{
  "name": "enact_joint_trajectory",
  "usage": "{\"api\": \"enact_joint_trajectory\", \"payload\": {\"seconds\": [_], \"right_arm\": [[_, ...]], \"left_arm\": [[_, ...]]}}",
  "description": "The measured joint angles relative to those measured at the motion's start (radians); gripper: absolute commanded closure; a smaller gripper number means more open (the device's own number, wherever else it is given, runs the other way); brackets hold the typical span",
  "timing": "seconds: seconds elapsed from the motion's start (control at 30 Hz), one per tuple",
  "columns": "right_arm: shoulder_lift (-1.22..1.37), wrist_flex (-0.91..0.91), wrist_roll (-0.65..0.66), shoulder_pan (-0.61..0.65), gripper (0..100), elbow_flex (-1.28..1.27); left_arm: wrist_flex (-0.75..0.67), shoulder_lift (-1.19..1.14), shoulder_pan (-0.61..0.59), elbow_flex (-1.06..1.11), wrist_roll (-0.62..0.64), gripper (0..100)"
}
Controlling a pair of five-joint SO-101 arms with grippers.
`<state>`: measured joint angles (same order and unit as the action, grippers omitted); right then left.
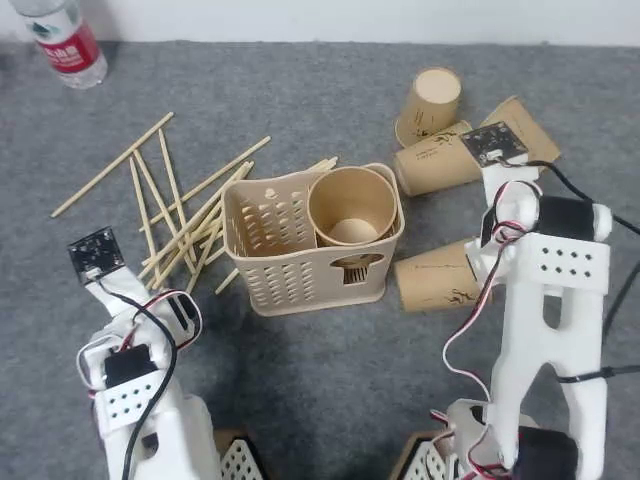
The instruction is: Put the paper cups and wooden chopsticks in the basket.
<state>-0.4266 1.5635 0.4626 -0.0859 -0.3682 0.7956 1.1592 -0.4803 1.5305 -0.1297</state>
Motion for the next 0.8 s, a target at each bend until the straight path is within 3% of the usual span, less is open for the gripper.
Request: {"api": "enact_joint_trajectory", "payload": {"seconds": [0.1,0.37,0.8], "right_arm": [[0.0,-0.028,-0.02,-0.002,77.1,-0.02],[0.0,-0.052,-0.02,0.002,80.4,-0.051],[0.0,-0.255,-0.026,0.0,80.7,-0.275]], "left_arm": [[0.0,0.0,0.0,0.0,0.0,83],[0.0,0.0,0.0,0.0,0.0,83],[0.0,0.0,0.0,0.0,0.0,83]]}}
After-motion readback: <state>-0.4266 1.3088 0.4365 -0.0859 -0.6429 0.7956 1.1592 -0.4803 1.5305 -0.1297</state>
